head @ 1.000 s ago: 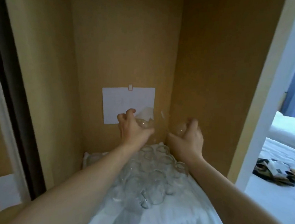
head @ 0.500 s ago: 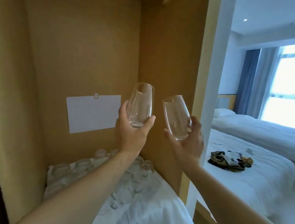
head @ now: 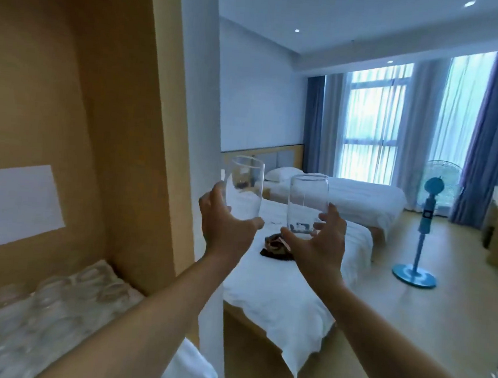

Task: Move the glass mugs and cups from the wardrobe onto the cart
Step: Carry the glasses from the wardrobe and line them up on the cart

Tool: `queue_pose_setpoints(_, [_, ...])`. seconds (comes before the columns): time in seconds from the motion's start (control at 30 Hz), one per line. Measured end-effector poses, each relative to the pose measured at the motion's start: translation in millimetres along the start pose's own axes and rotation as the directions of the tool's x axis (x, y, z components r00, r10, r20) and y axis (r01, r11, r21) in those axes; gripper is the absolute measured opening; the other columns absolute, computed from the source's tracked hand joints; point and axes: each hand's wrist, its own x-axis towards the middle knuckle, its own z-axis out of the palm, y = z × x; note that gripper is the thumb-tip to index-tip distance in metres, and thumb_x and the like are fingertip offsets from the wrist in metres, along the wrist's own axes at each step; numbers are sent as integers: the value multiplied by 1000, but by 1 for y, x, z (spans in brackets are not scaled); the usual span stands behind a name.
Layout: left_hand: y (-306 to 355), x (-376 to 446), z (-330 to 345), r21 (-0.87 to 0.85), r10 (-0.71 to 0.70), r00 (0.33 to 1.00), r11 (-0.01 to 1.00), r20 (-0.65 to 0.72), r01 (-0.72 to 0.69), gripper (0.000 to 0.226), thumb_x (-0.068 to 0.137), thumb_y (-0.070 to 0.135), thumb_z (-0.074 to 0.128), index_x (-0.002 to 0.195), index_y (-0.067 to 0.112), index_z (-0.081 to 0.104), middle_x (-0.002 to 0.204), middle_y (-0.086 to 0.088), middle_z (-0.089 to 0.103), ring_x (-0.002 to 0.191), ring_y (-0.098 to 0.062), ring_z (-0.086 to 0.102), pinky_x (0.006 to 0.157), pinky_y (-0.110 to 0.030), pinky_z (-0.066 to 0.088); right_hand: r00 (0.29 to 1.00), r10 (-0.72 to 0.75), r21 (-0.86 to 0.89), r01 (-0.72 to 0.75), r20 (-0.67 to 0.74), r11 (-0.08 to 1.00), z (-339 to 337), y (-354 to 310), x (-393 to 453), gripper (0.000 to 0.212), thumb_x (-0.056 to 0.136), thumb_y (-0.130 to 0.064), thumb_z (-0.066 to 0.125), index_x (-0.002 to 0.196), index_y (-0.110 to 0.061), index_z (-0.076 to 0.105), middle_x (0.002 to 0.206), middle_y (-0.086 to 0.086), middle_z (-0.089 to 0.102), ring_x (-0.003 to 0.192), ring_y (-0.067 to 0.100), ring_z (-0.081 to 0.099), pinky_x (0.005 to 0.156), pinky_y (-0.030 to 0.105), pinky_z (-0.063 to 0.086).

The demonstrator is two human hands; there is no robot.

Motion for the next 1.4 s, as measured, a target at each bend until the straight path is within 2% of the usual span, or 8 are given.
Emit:
queue_pose_setpoints(0.13, [6, -16, 72, -121, -30, 982, 991, 186, 54, 99, 68, 29, 90, 148, 33, 32, 138, 3, 45, 109, -15, 56, 89, -34, 55, 997, 82, 7, -82, 14, 997, -55, 54, 27, 99, 64, -38, 95, 145, -18, 40, 127, 3, 51, 105, 16, 57, 89, 34, 55])
queue_pose_setpoints(0.27, [14, -35, 140, -239, -110, 923, 949, 368, 208, 99, 67, 30, 94, 146, 33, 34, 129, 5, 55, 104, -5, 60, 75, -18, 46, 988, 157, -2, -157, 12, 988, -106, 105, 44, 102, 62, -47, 93, 143, -22, 37, 120, -6, 51, 101, 13, 57, 78, 20, 47])
queue_pose_setpoints(0.37, [20, -54, 188, -276, -139, 888, 919, 439, 280, 96, 69, 36, 93, 144, 29, 35, 113, 15, 58, 99, 3, 60, 69, -6, 47, 970, 242, -15, -242, 6, 970, -139, 139, 52, 104, 62, -51, 92, 144, -23, 36, 119, -4, 54, 103, 16, 60, 84, 28, 53])
queue_pose_setpoints(0.5, [17, -82, 240, -260, -156, 860, 913, 487, 313, 76, 74, 47, 87, 132, 33, 41, 122, 8, 60, 116, -12, 60, 97, -30, 53, 950, 311, -67, -311, 2, 948, -173, 174, 56, 102, 65, -57, 87, 146, -22, 36, 123, 1, 57, 101, 18, 62, 87, 35, 56])
queue_pose_setpoints(0.67, [10, -98, 289, -169, -186, 804, 927, 565, 334, 91, 73, 59, 82, 147, 28, 38, 123, 7, 59, 98, 0, 57, 74, -16, 43, 925, 380, -91, -381, -31, 920, -197, 209, 60, 104, 68, -53, 88, 151, -21, 33, 120, 4, 57, 97, 16, 62, 85, 38, 58])
queue_pose_setpoints(1.0, [-28, -65, 403, -93, -240, 658, 899, 714, 429, 99, 56, 58, 83, 137, 27, 35, 122, -4, 59, 111, -25, 60, 100, -50, 51, 847, 495, -170, -526, -195, 833, -211, 296, 111, 107, 61, -51, 93, 147, -22, 37, 112, -3, 56, 92, 7, 60, 85, 39, 57])
queue_pose_setpoints(1.2, [-55, -23, 494, -122, -182, 607, 897, 774, 426, 95, 73, 59, 83, 149, 26, 35, 117, 0, 60, 107, -21, 62, 100, -46, 52, 824, 503, -224, -558, -260, 799, -204, 337, 165, 106, 63, -51, 92, 149, -22, 35, 116, -2, 56, 99, 12, 61, 87, 37, 56])
queue_pose_setpoints(1.4, [-79, 13, 564, -141, -146, 539, 879, 829, 456, 87, 68, 74, 74, 138, 30, 45, 100, 7, 64, 92, -18, 70, 86, -37, 56, 770, 547, -159, -616, -328, 772, -187, 377, 204, 103, 66, -42, 93, 150, -21, 36, 121, 2, 56, 102, 14, 60, 82, 26, 48])
